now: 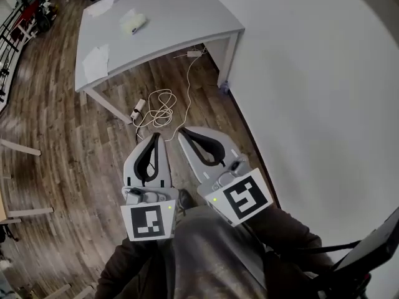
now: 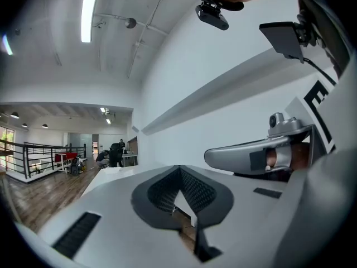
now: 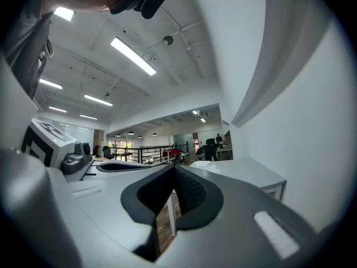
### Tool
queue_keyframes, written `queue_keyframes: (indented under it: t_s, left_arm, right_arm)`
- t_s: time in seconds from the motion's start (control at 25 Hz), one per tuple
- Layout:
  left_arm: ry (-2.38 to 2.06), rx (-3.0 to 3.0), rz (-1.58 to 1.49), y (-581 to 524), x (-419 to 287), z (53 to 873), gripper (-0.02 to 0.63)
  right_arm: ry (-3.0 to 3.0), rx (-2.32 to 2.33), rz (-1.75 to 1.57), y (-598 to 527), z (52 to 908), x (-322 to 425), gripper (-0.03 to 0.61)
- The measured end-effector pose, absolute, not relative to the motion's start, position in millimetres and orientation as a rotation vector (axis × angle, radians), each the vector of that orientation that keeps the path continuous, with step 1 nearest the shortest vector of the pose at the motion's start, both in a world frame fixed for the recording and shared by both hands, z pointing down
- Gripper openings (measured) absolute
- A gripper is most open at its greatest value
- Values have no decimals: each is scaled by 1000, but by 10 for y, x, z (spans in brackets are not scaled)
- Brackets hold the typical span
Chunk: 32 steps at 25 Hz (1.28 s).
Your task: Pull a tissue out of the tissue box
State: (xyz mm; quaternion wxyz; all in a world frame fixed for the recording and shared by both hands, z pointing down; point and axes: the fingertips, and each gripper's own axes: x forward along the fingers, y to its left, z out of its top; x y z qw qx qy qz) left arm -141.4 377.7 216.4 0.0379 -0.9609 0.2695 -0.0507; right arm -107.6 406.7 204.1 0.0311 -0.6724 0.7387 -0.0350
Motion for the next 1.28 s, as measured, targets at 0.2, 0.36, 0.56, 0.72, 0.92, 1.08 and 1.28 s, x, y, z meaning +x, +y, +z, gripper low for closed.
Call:
queue_keyframes:
  t_s: [0.2, 0.36, 0.56, 0.72, 0.92, 1.08, 1.28]
  left_arm:
    - [863, -2955, -199, 3801, -1264, 2296, -2]
    - [911, -2952, -227, 3714, -1190, 2407, -2]
    - [968, -2946, -231, 3277, -1005, 2490, -2]
    - [994, -2964, -230, 2709, -758, 2672, -2]
    - [982, -2970, -217, 1855, -366, 2688, -2]
    - [978, -2982, -202, 1118, -150, 2670, -2]
    - [954, -3011, -227, 522, 52, 2642, -2]
  right_arm:
    - [2252, -2080, -137, 4153, 2141, -808, 2]
    - [2223, -2094, -180, 4095, 2272, -543, 2]
    - [2244, -2079, -198, 3661, 2364, -304, 2]
    - [2278, -2069, -204, 3082, 2528, -90, 2]
    - [2291, -2053, -192, 2235, 2538, 232, 2]
    - [2337, -2040, -193, 1453, 2531, 364, 2]
    - [2369, -2034, -163, 766, 2338, 499, 2]
